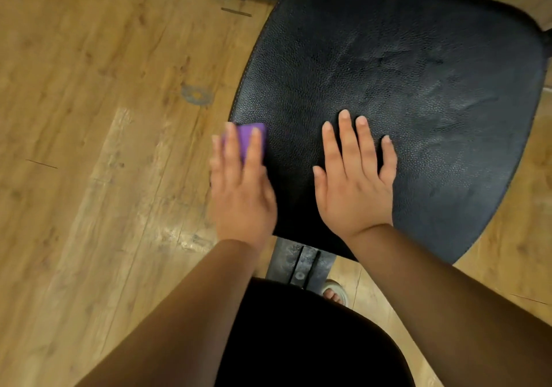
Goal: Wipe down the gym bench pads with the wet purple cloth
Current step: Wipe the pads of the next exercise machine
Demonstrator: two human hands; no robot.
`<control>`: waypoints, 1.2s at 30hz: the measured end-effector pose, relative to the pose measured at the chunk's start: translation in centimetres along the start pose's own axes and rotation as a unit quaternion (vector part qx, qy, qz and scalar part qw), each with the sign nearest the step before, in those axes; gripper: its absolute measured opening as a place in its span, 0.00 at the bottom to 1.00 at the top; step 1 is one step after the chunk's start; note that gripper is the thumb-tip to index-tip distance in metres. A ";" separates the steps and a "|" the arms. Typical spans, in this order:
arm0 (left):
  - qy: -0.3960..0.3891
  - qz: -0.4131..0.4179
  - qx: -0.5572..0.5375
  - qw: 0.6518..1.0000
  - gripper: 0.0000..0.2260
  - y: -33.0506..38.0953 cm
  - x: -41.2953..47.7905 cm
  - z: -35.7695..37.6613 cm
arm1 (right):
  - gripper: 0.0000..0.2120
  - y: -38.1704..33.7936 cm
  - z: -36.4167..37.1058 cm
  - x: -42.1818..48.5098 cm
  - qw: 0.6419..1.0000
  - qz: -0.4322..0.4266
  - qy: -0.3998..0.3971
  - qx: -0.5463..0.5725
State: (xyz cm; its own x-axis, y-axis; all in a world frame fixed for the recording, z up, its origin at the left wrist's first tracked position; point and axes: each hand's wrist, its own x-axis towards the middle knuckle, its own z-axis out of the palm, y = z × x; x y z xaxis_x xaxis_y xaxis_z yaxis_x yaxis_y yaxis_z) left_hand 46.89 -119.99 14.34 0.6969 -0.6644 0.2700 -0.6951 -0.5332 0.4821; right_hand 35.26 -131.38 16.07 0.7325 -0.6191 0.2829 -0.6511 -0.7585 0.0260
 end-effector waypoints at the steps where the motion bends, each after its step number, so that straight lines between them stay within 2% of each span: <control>1: 0.020 -0.042 -0.011 0.999 0.24 -0.1 0.4 0.0 | 0.27 0.0 0.1 0.0 1.000 0.001 -0.001 -0.001; 3: 0.027 -0.074 -0.016 0.997 0.24 1.2 0.0 0.6 | 0.27 -0.1 0.1 0.0 1.000 0.002 -0.003 0.002; 7: -0.044 0.064 -0.001 0.997 0.26 3.5 -2.7 2.2 | 0.27 0.0 0.2 0.0 1.000 0.007 0.003 0.010; 10: -0.039 0.087 -0.009 0.995 0.26 2.3 -2.5 2.0 | 0.27 -0.1 0.2 0.0 1.000 0.004 0.006 0.014; 12: -0.013 0.030 -0.010 0.999 0.26 1.7 -1.9 1.6 | 0.27 0.0 0.3 0.0 1.000 0.002 0.008 0.008; 15: 0.039 -0.126 -0.036 0.991 0.25 3.1 -1.6 2.1 | 0.27 -0.1 0.3 -0.1 1.000 0.003 0.010 0.001; 16: 0.037 -0.149 -0.040 0.987 0.25 4.0 -2.0 2.4 | 0.27 -0.1 0.4 -0.1 1.000 0.002 0.011 0.000; 21: -0.016 -0.062 -0.030 0.997 0.26 5.3 -4.5 3.3 | 0.27 -0.1 0.4 -0.1 1.000 0.004 0.011 0.006; 22: -0.004 -0.069 -0.033 0.997 0.26 4.5 -4.0 3.0 | 0.27 -0.1 0.4 -0.2 1.000 0.003 0.015 0.005; 26: 0.068 -0.195 -0.055 0.977 0.26 2.7 -1.6 2.1 | 0.26 0.0 0.5 -0.2 1.000 -0.003 0.018 0.002; 27: 0.052 -0.174 -0.038 0.983 0.26 3.1 -1.9 2.2 | 0.26 -0.1 0.5 -0.3 1.000 -0.003 0.020 0.002; 30: -0.038 0.000 0.000 0.999 0.26 4.8 -4.4 2.9 | 0.26 0.0 0.5 -0.3 1.000 0.002 0.018 0.007; 31: -0.050 0.030 0.004 0.998 0.26 4.6 -4.7 3.0 | 0.27 0.0 0.6 -0.3 1.000 0.004 0.016 0.010; 33: -0.042 0.034 0.010 0.998 0.25 3.5 -4.1 2.8 | 0.27 0.0 0.5 -0.3 1.000 0.003 0.017 0.013; 36: -0.005 -0.030 0.013 0.999 0.25 2.4 -1.8 2.0 | 0.26 -0.1 0.4 -0.2 1.000 0.000 0.024 0.011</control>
State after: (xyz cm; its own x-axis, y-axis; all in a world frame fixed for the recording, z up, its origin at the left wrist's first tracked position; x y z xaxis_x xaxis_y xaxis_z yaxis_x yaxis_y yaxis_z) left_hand 43.58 -121.10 13.38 0.7353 -0.6361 0.2340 -0.6572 -0.5847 0.4757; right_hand 35.24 -131.26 15.59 0.7212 -0.6095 0.3291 -0.6470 -0.7625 0.0058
